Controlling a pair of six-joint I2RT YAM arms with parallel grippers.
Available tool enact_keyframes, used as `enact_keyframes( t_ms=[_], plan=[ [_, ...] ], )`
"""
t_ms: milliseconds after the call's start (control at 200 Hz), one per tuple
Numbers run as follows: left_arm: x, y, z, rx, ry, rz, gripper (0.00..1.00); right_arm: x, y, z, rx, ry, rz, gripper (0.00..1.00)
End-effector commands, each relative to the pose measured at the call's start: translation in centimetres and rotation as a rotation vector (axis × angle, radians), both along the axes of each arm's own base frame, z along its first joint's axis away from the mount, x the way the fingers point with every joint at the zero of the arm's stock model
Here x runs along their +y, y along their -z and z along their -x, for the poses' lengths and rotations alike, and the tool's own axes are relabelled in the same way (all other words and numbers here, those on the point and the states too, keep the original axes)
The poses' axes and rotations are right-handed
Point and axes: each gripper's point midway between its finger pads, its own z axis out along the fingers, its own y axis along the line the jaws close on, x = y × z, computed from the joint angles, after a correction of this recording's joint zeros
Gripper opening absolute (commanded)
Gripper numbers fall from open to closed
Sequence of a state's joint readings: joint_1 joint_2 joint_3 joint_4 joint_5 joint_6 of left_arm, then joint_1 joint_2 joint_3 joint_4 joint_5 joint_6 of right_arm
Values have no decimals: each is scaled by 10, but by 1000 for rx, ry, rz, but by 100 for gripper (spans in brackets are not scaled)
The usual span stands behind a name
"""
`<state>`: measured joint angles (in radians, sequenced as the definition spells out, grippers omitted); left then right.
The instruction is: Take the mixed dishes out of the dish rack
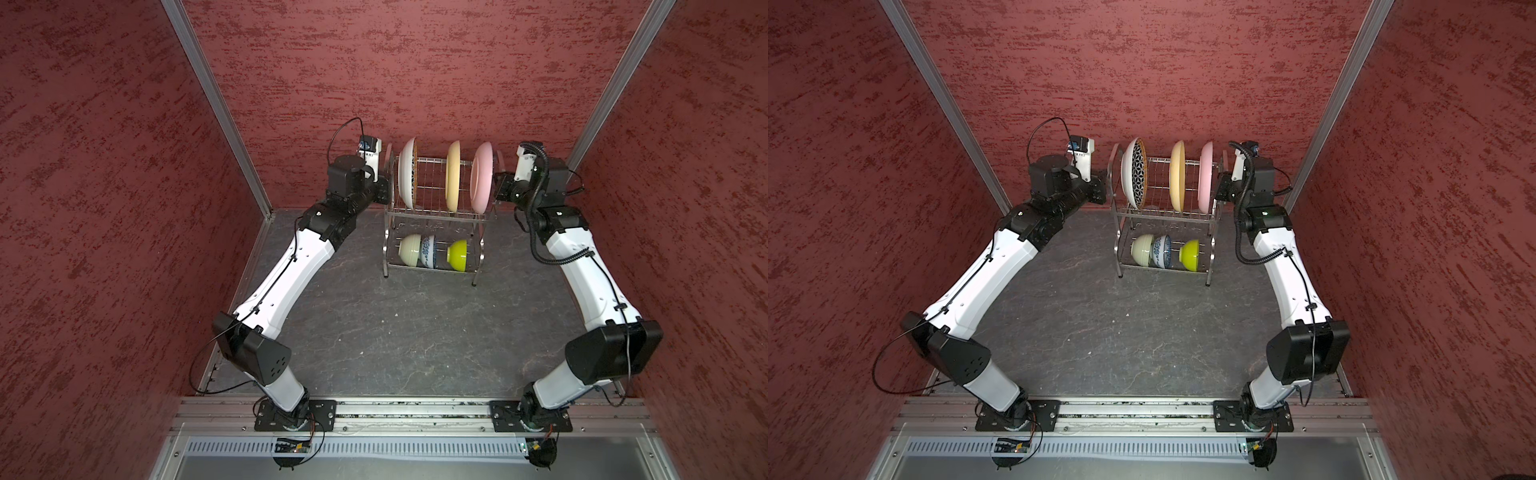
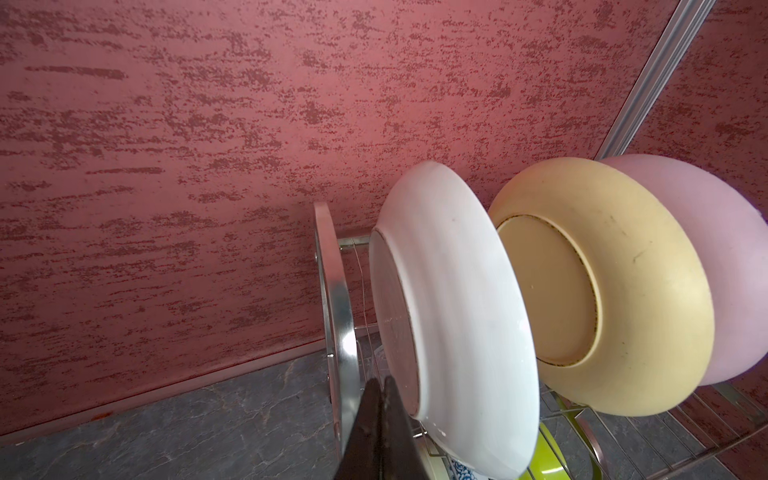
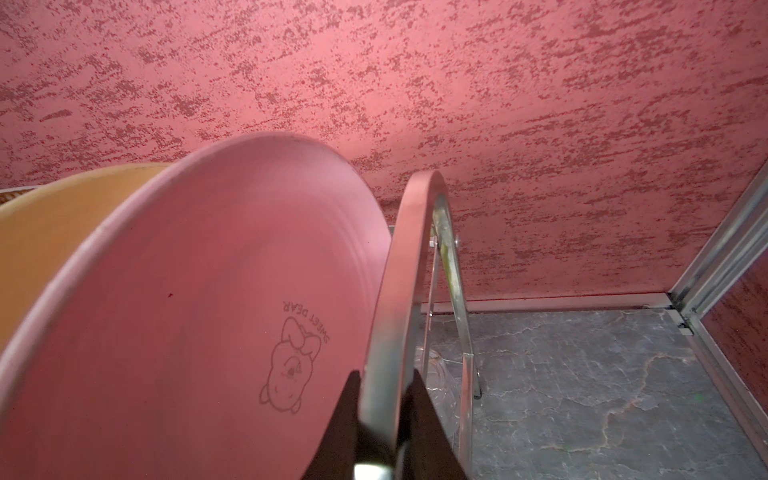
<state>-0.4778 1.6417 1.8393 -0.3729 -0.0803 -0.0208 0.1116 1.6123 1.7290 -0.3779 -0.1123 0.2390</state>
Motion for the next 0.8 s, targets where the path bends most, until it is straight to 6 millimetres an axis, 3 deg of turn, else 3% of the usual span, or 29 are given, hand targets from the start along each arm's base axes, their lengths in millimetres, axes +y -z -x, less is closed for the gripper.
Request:
enact_keyframes(
  t_ms=[0, 230, 341, 581, 797],
  plan=[
    [3, 1, -2, -9, -9, -9, 9, 20, 28, 0, 110, -37, -80, 0],
    [10, 5, -15, 24, -37, 1, 41, 20, 26, -1, 109, -35, -76, 0],
    [10, 7, -25, 49, -30, 21, 46, 19, 26, -2, 111, -31, -73, 0],
    [6, 23, -49, 109, -16, 44, 40, 18, 24, 0, 107, -32, -66, 0],
    [-1, 33, -57, 128, 3, 54, 38, 16, 22, 2, 104, -26, -56, 0]
  ],
)
